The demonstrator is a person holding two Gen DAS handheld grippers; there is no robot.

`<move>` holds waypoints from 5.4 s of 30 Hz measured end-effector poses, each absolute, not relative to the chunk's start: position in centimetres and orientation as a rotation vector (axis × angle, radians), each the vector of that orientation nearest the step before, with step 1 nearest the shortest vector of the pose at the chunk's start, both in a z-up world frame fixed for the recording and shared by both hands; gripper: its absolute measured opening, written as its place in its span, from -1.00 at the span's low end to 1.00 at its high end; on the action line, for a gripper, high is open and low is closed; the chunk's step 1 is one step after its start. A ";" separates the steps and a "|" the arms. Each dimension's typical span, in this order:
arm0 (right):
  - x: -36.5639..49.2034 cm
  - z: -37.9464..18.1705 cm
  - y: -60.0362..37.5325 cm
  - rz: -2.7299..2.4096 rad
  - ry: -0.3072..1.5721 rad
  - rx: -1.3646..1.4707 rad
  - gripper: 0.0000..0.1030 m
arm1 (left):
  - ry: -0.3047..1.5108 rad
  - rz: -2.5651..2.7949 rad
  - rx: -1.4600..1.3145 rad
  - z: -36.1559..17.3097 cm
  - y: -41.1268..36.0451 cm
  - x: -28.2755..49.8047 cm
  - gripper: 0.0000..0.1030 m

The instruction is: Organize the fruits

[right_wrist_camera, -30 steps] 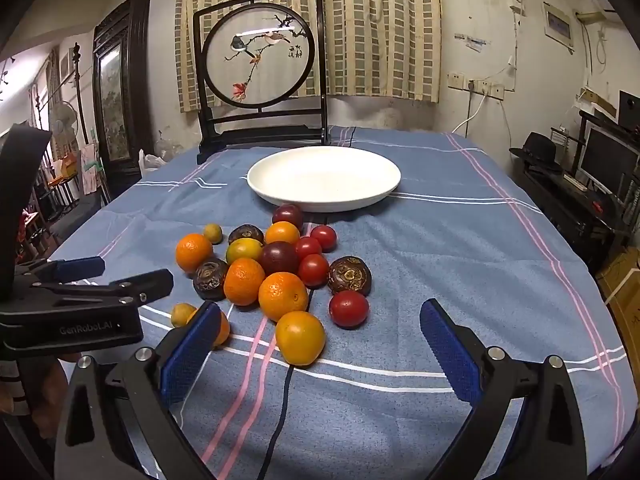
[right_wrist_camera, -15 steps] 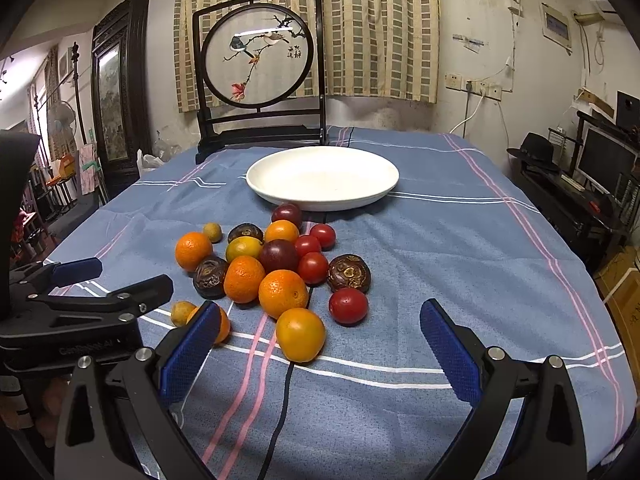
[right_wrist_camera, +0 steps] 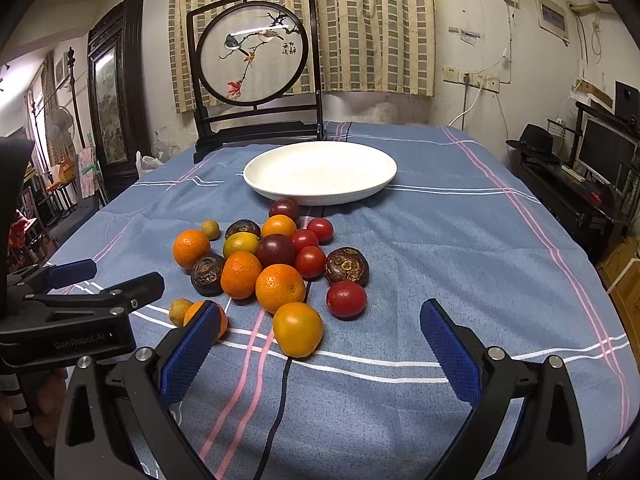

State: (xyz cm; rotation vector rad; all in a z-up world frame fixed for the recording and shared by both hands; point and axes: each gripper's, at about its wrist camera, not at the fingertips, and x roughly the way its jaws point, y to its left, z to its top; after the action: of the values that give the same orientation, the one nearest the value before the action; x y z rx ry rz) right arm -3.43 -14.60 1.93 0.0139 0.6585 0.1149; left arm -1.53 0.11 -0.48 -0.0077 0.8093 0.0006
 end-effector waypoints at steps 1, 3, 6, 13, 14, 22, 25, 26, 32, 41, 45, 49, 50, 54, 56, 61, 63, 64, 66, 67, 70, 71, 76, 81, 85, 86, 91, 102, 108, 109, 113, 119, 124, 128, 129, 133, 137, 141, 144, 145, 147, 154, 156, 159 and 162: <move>-3.4 1.9 -14.7 0.117 0.660 0.018 0.93 | 0.810 0.001 -0.007 -0.5 0.1 -1.6 0.91; -3.5 1.9 -14.7 0.119 0.660 0.023 0.93 | 0.810 0.002 -0.006 -0.5 0.1 -1.6 0.91; -3.5 1.9 -14.7 0.121 0.657 0.024 0.93 | 0.805 0.004 -0.008 -0.5 0.1 -1.6 0.91; -3.6 1.8 -14.7 0.132 0.656 0.027 0.93 | 0.803 0.004 -0.006 -0.5 0.1 -1.5 0.91; -3.6 1.8 -14.7 0.133 0.658 0.028 0.93 | 0.805 0.004 -0.005 -0.5 0.1 -1.5 0.91; -3.3 1.6 -14.7 0.136 0.667 0.030 0.93 | 0.793 0.010 0.004 -0.2 0.1 -1.4 0.91; -3.2 1.6 -14.8 0.134 0.671 0.033 0.93 | 0.802 0.011 0.006 -0.2 0.1 -1.3 0.91; -3.1 1.6 -14.8 0.133 0.671 0.034 0.93 | 0.805 0.011 0.006 -0.3 0.2 -1.3 0.91; -3.0 1.7 -14.9 0.139 0.676 0.034 0.93 | 0.812 0.010 0.002 -0.2 0.3 -1.1 0.91; -3.2 1.7 -14.8 0.149 0.673 0.031 0.93 | 0.803 0.012 -0.001 -0.3 0.3 -1.3 0.91; -3.2 1.5 -14.9 0.153 0.676 0.040 0.93 | 0.811 0.016 -0.010 -0.4 0.4 -1.2 0.91; -3.2 1.4 -14.9 0.153 0.678 0.038 0.93 | 0.825 0.021 -0.010 -0.7 0.4 -1.1 0.91; -3.2 1.4 -14.9 0.151 0.680 0.037 0.93 | 0.828 0.021 -0.009 -0.8 0.3 -1.1 0.91; -3.1 1.3 -15.1 0.151 0.679 0.039 0.93 | 0.830 0.020 -0.009 -0.9 0.3 -1.1 0.91; -3.2 1.3 -15.1 0.151 0.677 0.037 0.93 | 0.832 0.020 -0.006 -1.0 0.4 -1.2 0.91; -3.6 1.5 -15.2 0.168 0.661 0.000 0.93 | 0.844 0.031 -0.003 -1.3 0.7 -1.1 0.91; -3.6 1.5 -15.2 0.177 0.673 -0.032 0.93 | 0.844 0.033 -0.002 -1.3 0.9 -1.1 0.91; -3.4 1.5 -15.1 0.180 0.693 -0.055 0.93 | 0.838 0.035 0.000 -1.2 1.0 -1.1 0.91; -3.2 1.4 -14.9 0.210 0.724 -0.083 0.93 | 0.825 0.042 -0.001 -0.9 1.5 -1.2 0.91; -3.1 1.2 -14.7 0.231 0.745 -0.096 0.93 | 0.820 0.049 -0.004 -0.8 1.8 -1.2 0.91; -2.4 0.5 -13.7 0.282 0.825 -0.145 0.81 | 0.815 0.062 -0.012 -0.9 2.9 -1.2 0.91; -2.2 0.3 -13.4 0.302 0.848 -0.145 0.74 | 0.815 0.063 -0.013 -0.9 3.0 -1.2 0.91; 0.0 -1.0 -12.7 0.322 0.958 -0.133 0.49 | 0.854 0.041 -0.015 -2.0 3.8 -1.1 0.91; 1.5 -2.3 -12.1 0.347 1.035 -0.115 0.34 | 0.883 0.005 -0.013 -2.6 3.3 -0.8 0.91; 2.7 -2.7 -12.0 0.342 1.057 -0.109 -0.11 | 0.900 -0.022 -0.008 -2.9 2.7 -0.7 0.91; 2.8 -2.6 -12.2 0.333 1.049 -0.103 -0.28 | 0.903 -0.029 -0.005 -3.0 2.6 -0.7 0.91; 2.7 -2.3 -14.2 0.364 1.029 -0.003 -0.29 | 0.919 -0.071 0.016 -3.4 1.9 -0.8 0.91; -0.6 -1.5 -17.6 0.448 0.959 0.077 -0.29 | 0.837 -0.236 0.214 -2.9 -3.7 -1.9 0.91; -1.2 -1.4 -18.3 0.510 0.949 0.120 -0.29 | 0.819 -0.345 0.348 -4.0 -6.3 -0.4 0.39; -1.2 -1.4 -18.5 0.520 0.948 0.123 -0.29 | 0.835 -0.357 0.343 -4.4 -6.3 -0.1 0.24; -1.4 -1.6 -18.9 0.534 0.950 0.137 -0.28 | 0.855 -0.394 0.367 -5.4 -6.8 0.6 -0.30; -1.0 -1.7 -18.9 0.531 0.965 0.154 -0.28 | 0.861 -0.408 0.379 -5.2 -7.1 0.9 -0.34; -0.1 -0.8 -19.0 0.494 0.952 0.129 -0.28 | 0.828 -0.419 0.300 -3.0 -5.4 1.1 -0.34; 2.0 1.7 -18.6 0.482 0.905 0.088 -0.28 | 0.806 -0.460 0.231 -0.6 -4.5 3.1 -0.33; 2.6 2.5 -18.3 0.479 0.885 0.068 -0.28 | 0.801 -0.458 0.220 0.0 -4.4 4.0 -0.33; 7.0 5.9 -16.5 0.464 0.788 -0.033 -0.28 | 0.741 -0.418 0.203 3.1 -4.5 8.8 -0.33; 12.8 6.3 -15.1 0.401 0.752 -0.114 -0.28 | 0.728 -0.340 0.140 4.1 -4.4 15.1 -0.33; 19.1 3.1 -14.7 0.340 0.842 -0.119 -0.28 | 0.847 -0.258 0.114 1.4 -4.4 21.5 -0.33; 22.1 0.9 -14.6 0.330 0.905 -0.105 -0.28 | 0.917 -0.219 0.085 -0.5 -4.2 24.2 -0.33; 22.7 0.4 -14.6 0.327 0.917 -0.106 -0.28 | 0.926 -0.212 0.072 -0.8 -4.1 24.8 -0.33; 23.7 -0.1 -14.2 0.324 0.936 -0.097 -0.26 | 0.939 -0.211 0.061 -1.4 -4.1 25.5 -0.19; 22.8 0.6 -15.4 0.318 0.919 -0.034 0.12 | 0.904 -0.176 0.016 0.0 -3.4 24.5 0.51; 20.8 1.4 -16.0 0.317 0.898 -0.036 0.15 | 0.874 -0.186 0.000 1.0 -2.8 22.5 0.68; 16.8 2.4 -17.1 0.314 0.867 -0.056 0.33 | 0.848 -0.186 0.002 2.0 -2.1 18.7 0.77; 13.4 2.1 -18.4 0.266 0.903 -0.063 0.33 | 0.842 -0.205 0.045 1.9 -1.9 14.8 0.79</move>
State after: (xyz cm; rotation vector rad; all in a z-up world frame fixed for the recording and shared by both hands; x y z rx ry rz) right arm 13.45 -18.41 2.07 -0.0627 0.9034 0.2661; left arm 14.84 -1.94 1.89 0.0454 0.8421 -0.2051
